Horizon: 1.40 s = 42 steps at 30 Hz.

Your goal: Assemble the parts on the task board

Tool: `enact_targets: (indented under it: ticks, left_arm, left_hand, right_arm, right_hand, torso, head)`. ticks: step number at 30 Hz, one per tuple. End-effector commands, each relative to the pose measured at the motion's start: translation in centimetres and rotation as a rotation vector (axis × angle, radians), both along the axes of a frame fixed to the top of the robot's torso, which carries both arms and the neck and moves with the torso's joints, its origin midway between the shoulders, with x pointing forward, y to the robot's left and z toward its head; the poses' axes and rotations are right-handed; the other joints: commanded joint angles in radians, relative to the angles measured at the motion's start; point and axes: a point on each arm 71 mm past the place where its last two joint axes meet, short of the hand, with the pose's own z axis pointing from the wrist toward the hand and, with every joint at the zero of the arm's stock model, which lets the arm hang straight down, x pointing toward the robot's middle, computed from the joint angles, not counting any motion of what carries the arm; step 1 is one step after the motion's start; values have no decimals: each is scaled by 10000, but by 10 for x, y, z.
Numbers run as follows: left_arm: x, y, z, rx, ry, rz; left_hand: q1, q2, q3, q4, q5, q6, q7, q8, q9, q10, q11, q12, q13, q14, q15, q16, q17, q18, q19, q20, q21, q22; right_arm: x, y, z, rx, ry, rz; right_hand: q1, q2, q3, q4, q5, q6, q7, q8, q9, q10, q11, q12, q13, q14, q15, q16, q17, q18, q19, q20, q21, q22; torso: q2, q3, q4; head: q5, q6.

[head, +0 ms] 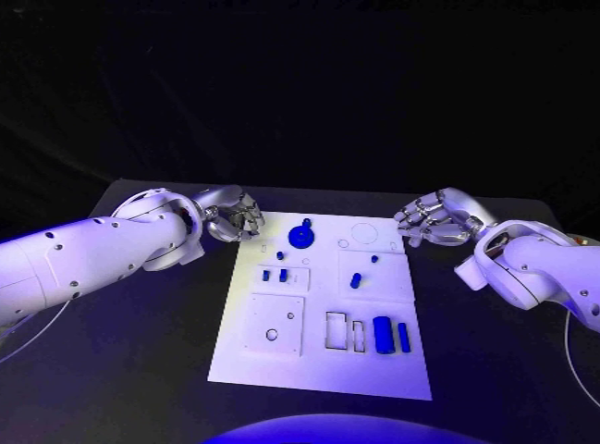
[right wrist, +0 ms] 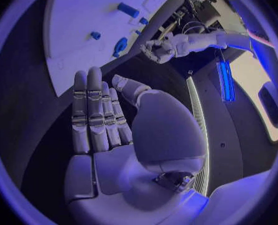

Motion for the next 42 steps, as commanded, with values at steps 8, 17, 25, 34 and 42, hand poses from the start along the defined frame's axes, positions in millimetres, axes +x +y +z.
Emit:
enact_targets:
  ticks: [8,17,25,34,42]
  left_arm:
    - [-9,8,19,-7944,1667,2252]
    - [-19,3,24,-9432,2190,2295]
    - [-22,1,25,-9650,2294,2227]
    - [-23,0,25,-9719,2349,2203]
    - [-24,-2,26,-9754,2407,2166]
  left_hand:
    - [-83,190,-77,-38,-5,227,-32,125,36,208,-20,300,114,-105,-8,-340,-207,133,-76,22,-291,-200]
    - [-155,182,-161,-21,-15,235,-42,137,38,239,-32,375,149,-82,-12,-335,-210,133,-63,23,-344,-239]
    - [-159,176,-174,-24,-15,235,-44,138,38,235,-34,383,153,-79,-13,-331,-208,133,-59,22,-352,-245]
    - [-155,166,-192,-39,-12,226,-37,136,37,214,-31,391,158,-75,-15,-324,-206,135,-51,19,-364,-254]
    - [-158,161,-203,-42,-11,221,-32,136,36,195,-26,391,159,-76,-12,-322,-205,135,-48,17,-370,-259]
  right_arm:
    - [-11,30,3,-5262,-1779,1939]
    - [-13,52,3,-6545,-2541,2195]
    - [-15,64,-1,-6855,-2725,2385]
    - [-14,71,-10,-7018,-2558,2537]
    - [-15,75,-20,-7088,-2334,2653]
  right_hand:
    - [-585,-228,149,112,48,286,-118,-359,-92,446,-137,-746,38,1148,-188,5124,4142,95,575,-326,2340,1922]
    - [-645,-479,340,304,48,143,-25,-547,-25,210,-16,-1055,59,1204,-87,9038,7655,-399,1659,-143,5920,5526]
    - [-611,-504,378,330,63,115,-5,-578,-2,119,11,-1103,47,1235,-53,9517,8106,-468,1772,-108,6411,6042]
    - [-583,-509,398,333,63,91,11,-599,6,40,32,-1133,38,1238,-32,9683,8255,-489,1792,-87,6574,6219]
    - [-522,-457,458,329,62,132,0,-582,30,58,28,-1110,49,1255,-26,9856,8416,-511,1832,-73,6759,6416]
  torso:
    - [27,-25,11]
    - [20,-29,12]
    - [21,-21,14]
    - [19,-18,13]
    - [22,-14,10]
  head:
    - [-377,71]
    - [-468,32]
    - [-474,3]
    - [-473,-24]
    - [-426,-54]
